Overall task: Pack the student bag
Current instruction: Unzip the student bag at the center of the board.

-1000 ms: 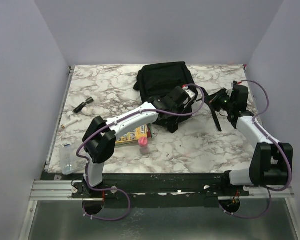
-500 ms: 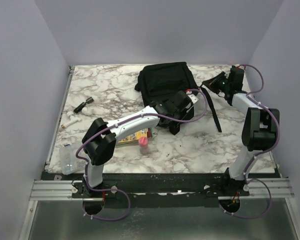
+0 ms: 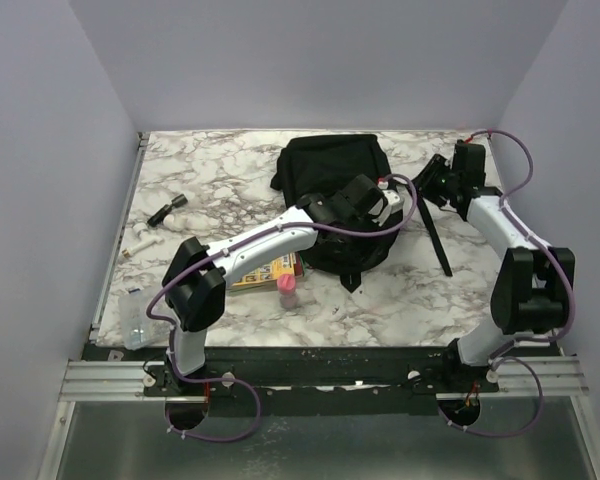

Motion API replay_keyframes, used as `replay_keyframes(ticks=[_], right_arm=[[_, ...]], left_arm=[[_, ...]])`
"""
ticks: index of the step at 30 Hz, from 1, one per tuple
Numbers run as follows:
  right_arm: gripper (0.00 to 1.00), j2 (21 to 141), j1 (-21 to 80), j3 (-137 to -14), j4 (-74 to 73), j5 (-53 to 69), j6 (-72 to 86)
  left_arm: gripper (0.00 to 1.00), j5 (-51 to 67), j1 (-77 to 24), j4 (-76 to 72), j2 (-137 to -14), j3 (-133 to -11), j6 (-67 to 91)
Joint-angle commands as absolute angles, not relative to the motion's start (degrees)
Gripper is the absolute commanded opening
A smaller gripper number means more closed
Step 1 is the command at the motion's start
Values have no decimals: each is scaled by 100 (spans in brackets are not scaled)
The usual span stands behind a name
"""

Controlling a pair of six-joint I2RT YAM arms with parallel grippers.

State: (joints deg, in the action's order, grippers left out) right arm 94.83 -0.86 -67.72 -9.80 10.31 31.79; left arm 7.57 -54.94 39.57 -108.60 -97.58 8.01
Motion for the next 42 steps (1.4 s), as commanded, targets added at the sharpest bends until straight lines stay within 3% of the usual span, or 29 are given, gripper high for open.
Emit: replay_keyframes(ticks=[1, 8, 15, 30, 42], right_arm=[[51, 8436, 338, -6171, -1517, 791, 3039], [55, 7008, 641, -4790, -1107, 1706, 4294], [54, 6797, 650, -3823, -538, 2430, 4993], [51, 6927, 668, -3442, -114, 2591, 5668], [54, 6843, 879, -3447, -770, 2201, 5793]], left_arm=[[62, 1350, -5369, 4132, -10364, -9814, 1017], [68, 1598, -4910, 4037, -9840, -9660, 1282], [73, 1546, -4852, 3878, -9541, -9417, 1396], [77, 1734, -4852, 3836, -9609, -9400, 1426], [77, 1704, -4854, 3841, -9622, -9397, 1398]])
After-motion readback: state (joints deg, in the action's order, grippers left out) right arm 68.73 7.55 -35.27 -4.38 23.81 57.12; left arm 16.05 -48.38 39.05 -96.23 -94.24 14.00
